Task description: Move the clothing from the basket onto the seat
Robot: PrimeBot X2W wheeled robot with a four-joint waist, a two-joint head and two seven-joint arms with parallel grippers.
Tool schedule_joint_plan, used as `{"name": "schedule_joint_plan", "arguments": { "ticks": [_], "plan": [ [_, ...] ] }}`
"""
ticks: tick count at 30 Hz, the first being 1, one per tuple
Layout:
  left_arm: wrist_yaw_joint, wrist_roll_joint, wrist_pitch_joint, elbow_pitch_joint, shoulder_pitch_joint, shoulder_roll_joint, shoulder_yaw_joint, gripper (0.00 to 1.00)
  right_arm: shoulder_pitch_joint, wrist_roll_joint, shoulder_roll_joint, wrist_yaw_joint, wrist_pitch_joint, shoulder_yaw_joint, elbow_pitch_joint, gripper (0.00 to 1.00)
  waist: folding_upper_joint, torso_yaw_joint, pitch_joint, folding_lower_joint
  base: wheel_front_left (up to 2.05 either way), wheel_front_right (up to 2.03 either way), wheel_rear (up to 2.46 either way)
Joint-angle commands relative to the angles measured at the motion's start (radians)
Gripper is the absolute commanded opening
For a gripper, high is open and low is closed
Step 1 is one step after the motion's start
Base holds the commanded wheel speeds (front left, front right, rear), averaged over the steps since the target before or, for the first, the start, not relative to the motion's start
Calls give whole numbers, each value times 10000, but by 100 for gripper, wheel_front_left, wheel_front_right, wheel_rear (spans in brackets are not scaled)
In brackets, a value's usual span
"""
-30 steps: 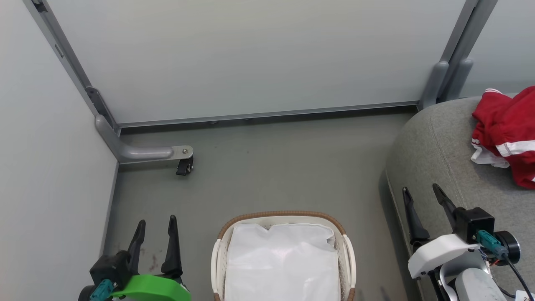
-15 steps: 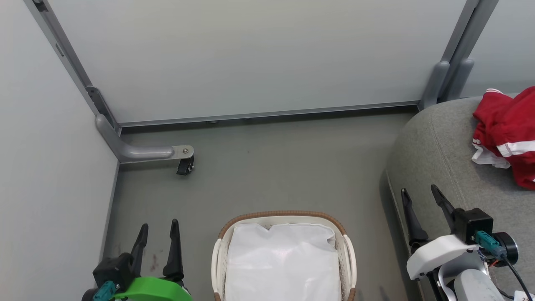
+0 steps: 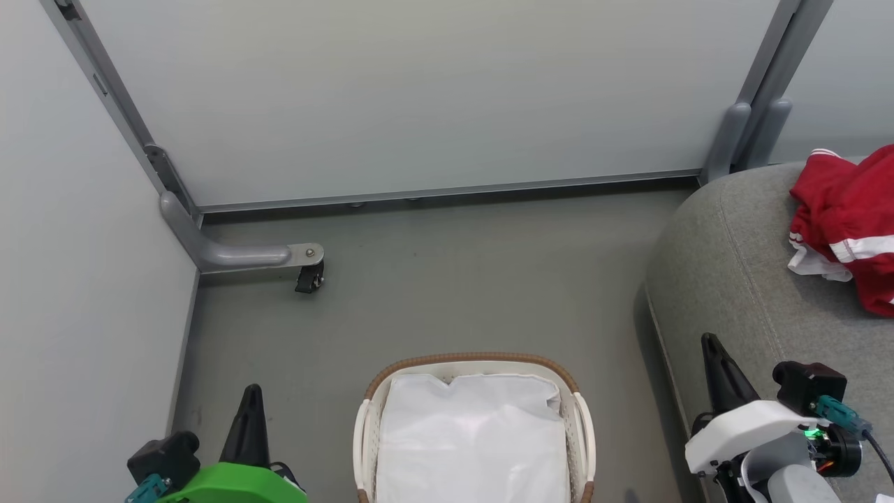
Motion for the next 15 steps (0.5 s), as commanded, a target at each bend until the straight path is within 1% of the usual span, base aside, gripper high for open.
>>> {"name": "schedule_joint_plan", "arguments": {
  "ticks": [1,15],
  "plan": [
    [-49,-420,87,-220,-189,20,98,0,-120,489,-51,-1,106,-35,-235,0,0,-2,-2,0,0,0,0],
    [-119,-2439,695,-396,-386,28,499,0,-41,2939,-72,-3,671,-118,-528,0,0,-18,-20,0,0,0,0]
  ]
}}
